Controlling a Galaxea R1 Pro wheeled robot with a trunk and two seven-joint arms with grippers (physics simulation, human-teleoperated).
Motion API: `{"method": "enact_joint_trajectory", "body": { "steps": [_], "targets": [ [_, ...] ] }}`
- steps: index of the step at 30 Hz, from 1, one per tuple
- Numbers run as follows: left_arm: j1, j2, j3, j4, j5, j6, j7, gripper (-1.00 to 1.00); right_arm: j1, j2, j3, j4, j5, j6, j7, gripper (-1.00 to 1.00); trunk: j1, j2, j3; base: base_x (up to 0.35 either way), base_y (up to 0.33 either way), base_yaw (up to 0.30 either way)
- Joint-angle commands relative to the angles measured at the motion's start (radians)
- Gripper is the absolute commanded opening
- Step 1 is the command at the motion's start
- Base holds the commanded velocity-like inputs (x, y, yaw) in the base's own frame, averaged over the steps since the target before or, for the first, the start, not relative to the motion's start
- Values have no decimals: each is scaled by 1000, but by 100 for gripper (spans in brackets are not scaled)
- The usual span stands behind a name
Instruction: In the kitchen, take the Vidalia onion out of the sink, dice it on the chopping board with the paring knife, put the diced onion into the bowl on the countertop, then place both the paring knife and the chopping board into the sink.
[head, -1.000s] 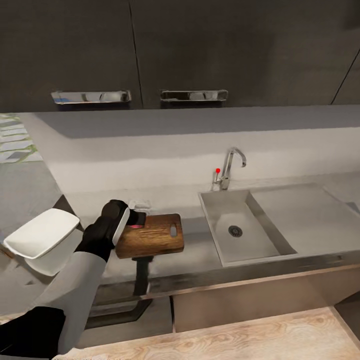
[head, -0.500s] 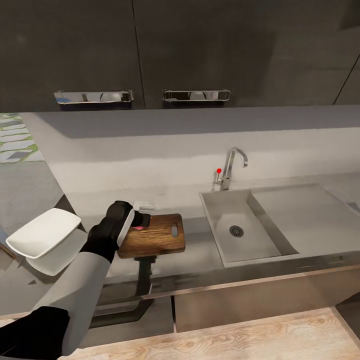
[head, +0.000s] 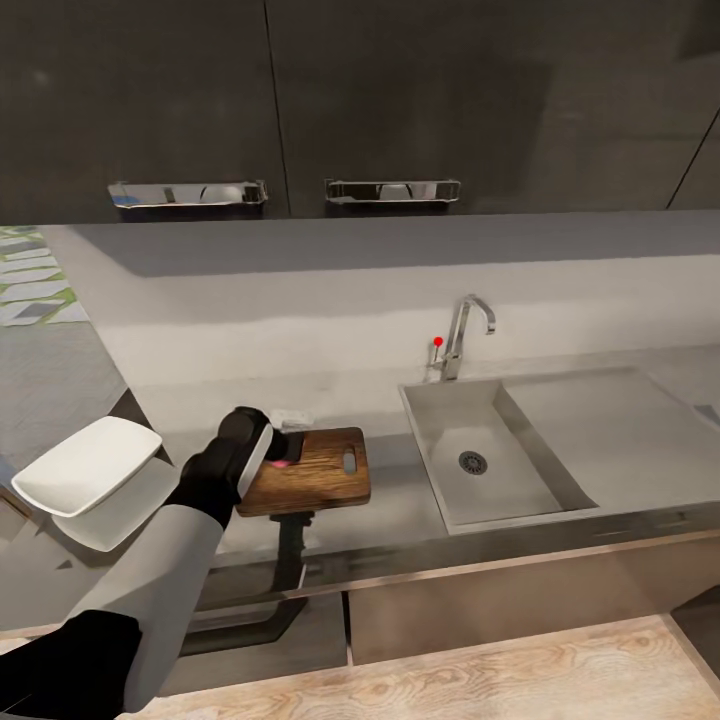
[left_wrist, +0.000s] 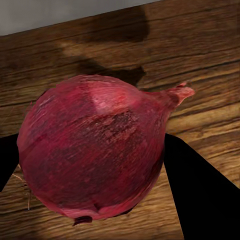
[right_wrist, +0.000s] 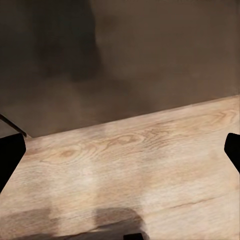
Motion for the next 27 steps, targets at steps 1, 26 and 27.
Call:
{"method": "enact_joint_trajectory", "body": {
  "steps": [1,26,27],
  "targets": [
    [-1,0,-1,3,-1,4,-2,-100,-1,1,-3,0,11,-2,-8,100,1,-2,-2,0,0,0],
    [-1,-2,-4,21,-1,3,-2,-100,-2,1,-3,1,11,1,-8,100,1,-2,-2,0,0,0],
    [-1,-2,-4,21,-1,3,-2,-100,-1,1,-3,1,11,1,-8,100,1,-2,-2,0,0,0]
  ]
}}
